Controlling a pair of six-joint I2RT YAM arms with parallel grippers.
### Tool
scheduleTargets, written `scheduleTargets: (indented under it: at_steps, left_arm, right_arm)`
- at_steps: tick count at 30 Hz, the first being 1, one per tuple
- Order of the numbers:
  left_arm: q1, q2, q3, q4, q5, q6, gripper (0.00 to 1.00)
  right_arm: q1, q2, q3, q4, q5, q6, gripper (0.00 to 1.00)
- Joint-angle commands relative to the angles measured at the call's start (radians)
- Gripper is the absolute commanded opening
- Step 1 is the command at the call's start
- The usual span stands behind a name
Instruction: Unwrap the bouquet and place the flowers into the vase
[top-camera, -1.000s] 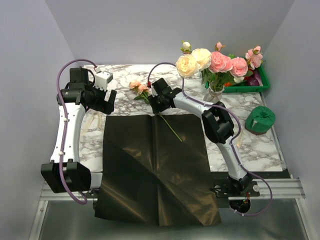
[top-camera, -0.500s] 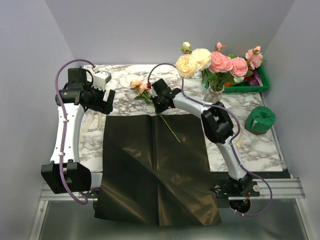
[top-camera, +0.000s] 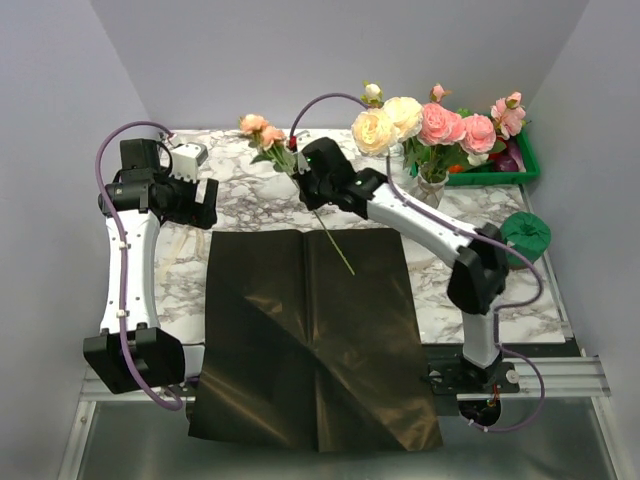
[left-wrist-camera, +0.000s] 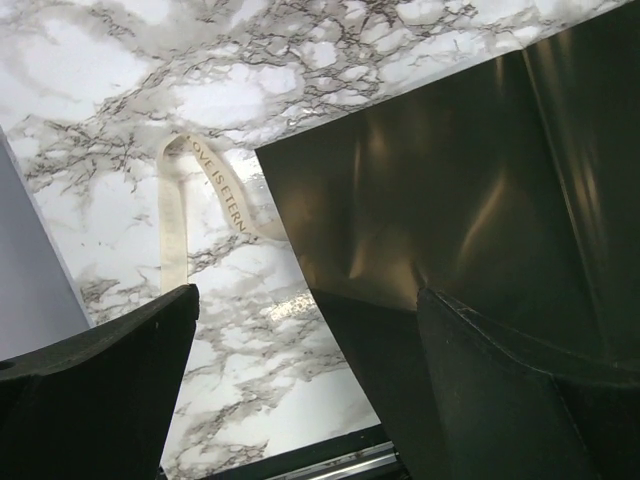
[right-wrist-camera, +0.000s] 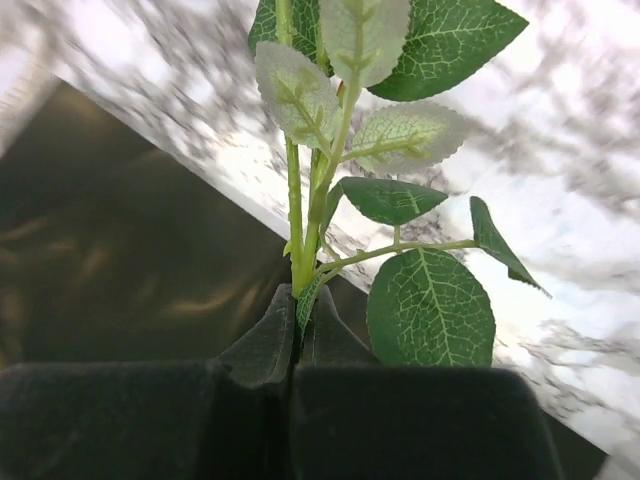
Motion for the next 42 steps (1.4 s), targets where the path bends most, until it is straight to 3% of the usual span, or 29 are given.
scheduleTargets:
  at_steps: [1,10,13,17,24,28,34,40,42]
  left_arm:
    - [0.044,0.004,0.014,0.004,0.033,-0.038,0.99]
    - [0.059,-0.037,0.006,-0.008,0.054,-0.042,0.99]
    - [0.059,-0.036,0.008,-0.017,0.063,-0.042,0.99]
    - [0.059,-0.033,0.009,-0.025,0.065,-0.039,0.99]
    - [0.059,-0.034,0.018,-0.031,0.063,-0.03,0.99]
    - [0.059,-0.027,0.035,-0.045,0.065,-0.027,0.99]
    - [0.059,-0.01,0.069,-0.062,0.073,-0.021,0.99]
    - [0.059,0.006,0.104,-0.072,0.089,-0.022,0.99]
    - [0.059,0.009,0.106,-0.069,0.096,-0.022,0.99]
  right_arm:
    - [0.063,-0.199,-0.075,0.056,0.083,-0.049,0.01]
    - [0.228,-0.598,-0.383,0.189,0.009,-0.198,0.01]
    - [0.287,-0.699,-0.4,0.218,0.012,-0.24,0.01]
    - [0.349,-0.772,-0.31,0.177,0.006,-0.272,0.01]
    - [0.364,-0.867,-0.11,0.152,-0.147,-0.232,0.01]
    - [0.364,-0.933,-0.034,0.149,-0.161,-0.235,0.01]
    - [0.363,-1.089,-0.045,0.09,0.108,-0.316,0.01]
    - [0.364,-1.276,-0.327,0.226,0.385,-0.431,0.01]
    - [0.363,-1.347,-0.485,0.384,0.495,-0.486,0.0]
